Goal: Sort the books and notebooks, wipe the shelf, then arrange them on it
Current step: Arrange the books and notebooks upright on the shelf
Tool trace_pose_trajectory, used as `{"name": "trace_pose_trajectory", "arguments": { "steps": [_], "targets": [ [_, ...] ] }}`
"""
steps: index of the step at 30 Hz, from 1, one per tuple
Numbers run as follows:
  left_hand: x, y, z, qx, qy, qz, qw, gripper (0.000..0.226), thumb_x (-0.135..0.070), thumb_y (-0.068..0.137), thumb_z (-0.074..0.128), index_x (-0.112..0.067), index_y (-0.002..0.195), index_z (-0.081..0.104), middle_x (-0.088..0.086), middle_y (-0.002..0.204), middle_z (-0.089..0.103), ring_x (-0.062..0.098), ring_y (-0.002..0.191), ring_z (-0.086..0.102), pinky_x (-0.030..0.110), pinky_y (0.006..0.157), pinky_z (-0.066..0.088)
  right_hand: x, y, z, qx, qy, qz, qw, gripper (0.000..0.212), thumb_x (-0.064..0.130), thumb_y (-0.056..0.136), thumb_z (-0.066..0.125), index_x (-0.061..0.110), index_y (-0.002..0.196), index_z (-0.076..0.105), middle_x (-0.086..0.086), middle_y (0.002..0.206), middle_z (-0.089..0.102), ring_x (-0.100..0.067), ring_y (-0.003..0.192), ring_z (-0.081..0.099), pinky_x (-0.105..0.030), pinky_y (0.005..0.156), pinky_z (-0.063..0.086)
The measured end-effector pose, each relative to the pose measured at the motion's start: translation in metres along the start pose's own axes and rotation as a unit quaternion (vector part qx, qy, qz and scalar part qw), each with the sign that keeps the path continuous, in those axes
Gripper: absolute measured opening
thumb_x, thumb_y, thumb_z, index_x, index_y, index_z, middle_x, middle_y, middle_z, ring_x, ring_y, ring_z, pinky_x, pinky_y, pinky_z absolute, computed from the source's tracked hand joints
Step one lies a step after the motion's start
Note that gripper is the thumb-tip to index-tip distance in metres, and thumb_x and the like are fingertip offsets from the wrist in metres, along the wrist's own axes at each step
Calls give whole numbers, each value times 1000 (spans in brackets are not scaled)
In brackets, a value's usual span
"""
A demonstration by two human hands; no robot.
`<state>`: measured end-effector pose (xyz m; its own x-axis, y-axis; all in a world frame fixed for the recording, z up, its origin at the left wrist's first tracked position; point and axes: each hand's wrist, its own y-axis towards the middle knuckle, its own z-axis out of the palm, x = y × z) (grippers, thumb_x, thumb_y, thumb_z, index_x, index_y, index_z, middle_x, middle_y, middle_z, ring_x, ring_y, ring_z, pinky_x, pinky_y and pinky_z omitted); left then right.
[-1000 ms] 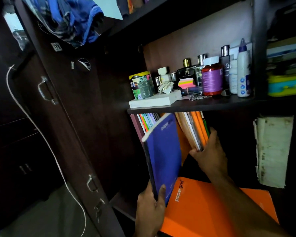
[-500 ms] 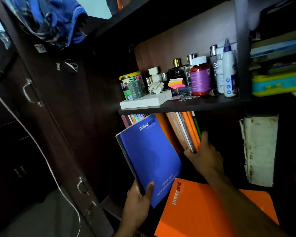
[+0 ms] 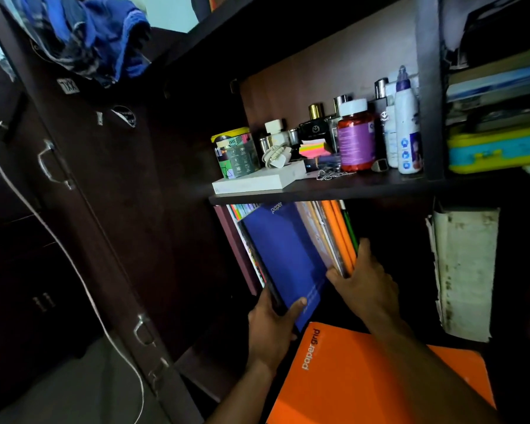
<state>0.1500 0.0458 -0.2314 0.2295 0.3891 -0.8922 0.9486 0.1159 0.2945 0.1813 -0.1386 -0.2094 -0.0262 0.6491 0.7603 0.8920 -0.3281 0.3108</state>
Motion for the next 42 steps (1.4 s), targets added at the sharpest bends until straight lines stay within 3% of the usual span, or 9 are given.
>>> {"name": "trace_pose_trajectory", "arguments": {
  "steps": [5, 9, 12, 16, 20, 27, 34, 39, 42],
  "targets": [
    [4, 0, -3, -57, -32, 40, 997, 36, -9, 92, 73, -34, 112, 57, -6, 97, 66, 13, 83, 72, 38, 65, 64, -2, 2, 2, -3, -2, -8, 1000, 93, 53, 91, 66, 21, 158, 10, -14, 147, 51, -37, 123, 59, -50, 96, 52],
    [7, 10, 5, -50, 32, 79, 995, 27, -22, 91, 76, -37, 105, 58, -15, 88, 70, 8, 74, 72, 41, 68, 63, 1, 0, 6, -6, -7, -25, 1000, 84, 58, 90, 64, 22, 152, 20, -12, 142, 54, -35, 119, 61, -48, 92, 54],
    [2, 31, 15, -48, 50, 34, 997, 17, -32, 89, 78, -32, 89, 61, -18, 83, 69, 4, 67, 70, 45, 67, 62, 3, -1, 10, -14, -23, -42, 999, 80, 63, 88, 63, 22, 146, 27, -9, 139, 55, -33, 118, 61, -45, 87, 53],
    [0, 49, 25, -52, 124, 7, 991, 33, -57, 87, 71, -28, 79, 56, -14, 71, 69, -2, 58, 66, 40, 63, 61, 1, 2, 13, -16, -27, -42, 999, 83, 67, 87, 61, 21, 147, 27, -8, 141, 52, -30, 120, 60, -43, 86, 53],
    [8, 47, 23, -45, 161, 11, 986, 38, -65, 89, 64, -28, 80, 58, -11, 71, 70, -1, 62, 66, 34, 66, 59, -1, 3, 14, -11, -45, -36, 998, 90, 76, 81, 60, 23, 146, 26, -7, 145, 49, -30, 124, 57, -43, 86, 51],
    [17, 5, 5, 76, 106, 66, 989, 17, -44, 94, 69, -28, 89, 70, -14, 86, 73, 0, 82, 68, 27, 77, 55, -8, 6, 8, 26, -34, -51, 998, 89, 73, 66, 77, 32, 133, 34, -2, 136, 52, -28, 120, 57, -41, 84, 51],
    [10, -17, -2, 208, 298, 78, 928, 86, -88, 71, 57, -48, 145, 41, -13, 136, 47, 12, 121, 49, 36, 107, 42, -9, 6, 6, 59, -55, -61, 995, 94, 66, 66, 82, 31, 136, 28, -4, 142, 47, -30, 124, 53, -44, 88, 53],
    [16, -8, 4, 217, 326, 96, 915, 86, -96, 69, 43, -43, 136, 52, -15, 126, 46, 9, 123, 48, 42, 108, 36, -8, 11, -1, 94, -23, -47, 994, 79, 60, 74, 79, 26, 130, 34, -9, 135, 50, -32, 120, 54, -47, 91, 52],
    [21, -6, 6, 227, 311, 97, 918, 80, -94, 69, 44, -44, 131, 53, -16, 122, 45, 7, 121, 45, 44, 107, 34, -11, 14, -9, 193, -81, -12, 978, 82, 67, 75, 72, 19, 136, 46, -9, 134, 57, -31, 117, 58, -45, 94, 52]
  ]
}}
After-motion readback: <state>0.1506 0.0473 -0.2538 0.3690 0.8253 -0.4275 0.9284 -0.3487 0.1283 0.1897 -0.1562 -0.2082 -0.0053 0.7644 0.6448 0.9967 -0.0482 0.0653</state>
